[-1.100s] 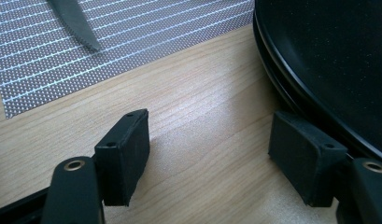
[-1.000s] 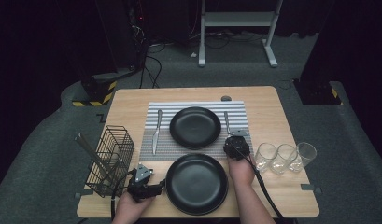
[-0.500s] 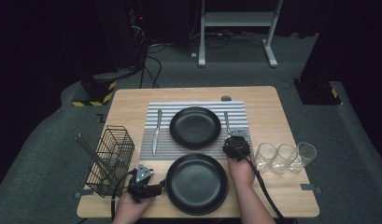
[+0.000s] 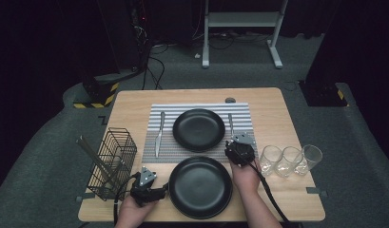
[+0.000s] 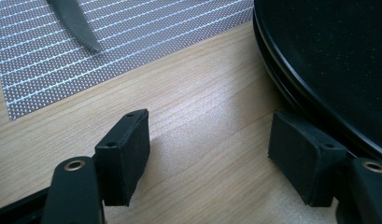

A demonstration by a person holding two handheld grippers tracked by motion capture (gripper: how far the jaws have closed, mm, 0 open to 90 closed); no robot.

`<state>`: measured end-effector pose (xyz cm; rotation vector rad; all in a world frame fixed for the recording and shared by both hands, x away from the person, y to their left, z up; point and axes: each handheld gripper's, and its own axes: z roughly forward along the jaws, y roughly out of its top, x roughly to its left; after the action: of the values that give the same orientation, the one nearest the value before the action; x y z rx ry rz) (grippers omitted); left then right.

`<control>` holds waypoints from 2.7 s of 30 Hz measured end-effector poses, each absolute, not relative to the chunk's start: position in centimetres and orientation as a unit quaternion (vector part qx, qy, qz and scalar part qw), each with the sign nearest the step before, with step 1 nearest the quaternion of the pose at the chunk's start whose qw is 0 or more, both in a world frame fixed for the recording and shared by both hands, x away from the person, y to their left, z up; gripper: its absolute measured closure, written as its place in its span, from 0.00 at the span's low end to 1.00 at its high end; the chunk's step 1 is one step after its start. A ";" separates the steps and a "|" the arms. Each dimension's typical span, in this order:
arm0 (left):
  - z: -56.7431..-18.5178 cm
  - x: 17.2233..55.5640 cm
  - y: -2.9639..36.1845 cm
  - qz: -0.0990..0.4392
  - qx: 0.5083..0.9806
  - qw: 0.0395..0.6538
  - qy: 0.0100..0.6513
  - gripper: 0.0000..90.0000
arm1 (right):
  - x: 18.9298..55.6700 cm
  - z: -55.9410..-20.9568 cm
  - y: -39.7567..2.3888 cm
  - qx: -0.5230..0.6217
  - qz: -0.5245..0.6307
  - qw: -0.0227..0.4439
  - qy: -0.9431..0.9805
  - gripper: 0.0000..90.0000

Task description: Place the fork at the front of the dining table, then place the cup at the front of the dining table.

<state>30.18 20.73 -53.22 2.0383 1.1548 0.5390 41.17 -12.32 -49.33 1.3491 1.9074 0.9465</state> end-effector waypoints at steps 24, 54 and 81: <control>-53.2 30.4 21.1 0.230 0.765 0.347 0.491 0.34 | 35.4 -49.5 -13.8 0.446 0.425 0.290 0.733 0.66; -53.2 30.4 20.9 0.227 0.769 0.349 0.485 0.34 | 33.7 -47.5 -16.7 0.443 0.440 0.249 0.740 0.69; -53.2 30.3 20.9 0.227 0.770 0.349 0.483 0.34 | 33.8 -46.2 -18.2 0.431 0.468 0.257 0.727 0.57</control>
<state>30.30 20.89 -53.22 1.9965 1.2518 0.5880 33.75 -18.20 -46.23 1.1695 1.9739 1.2701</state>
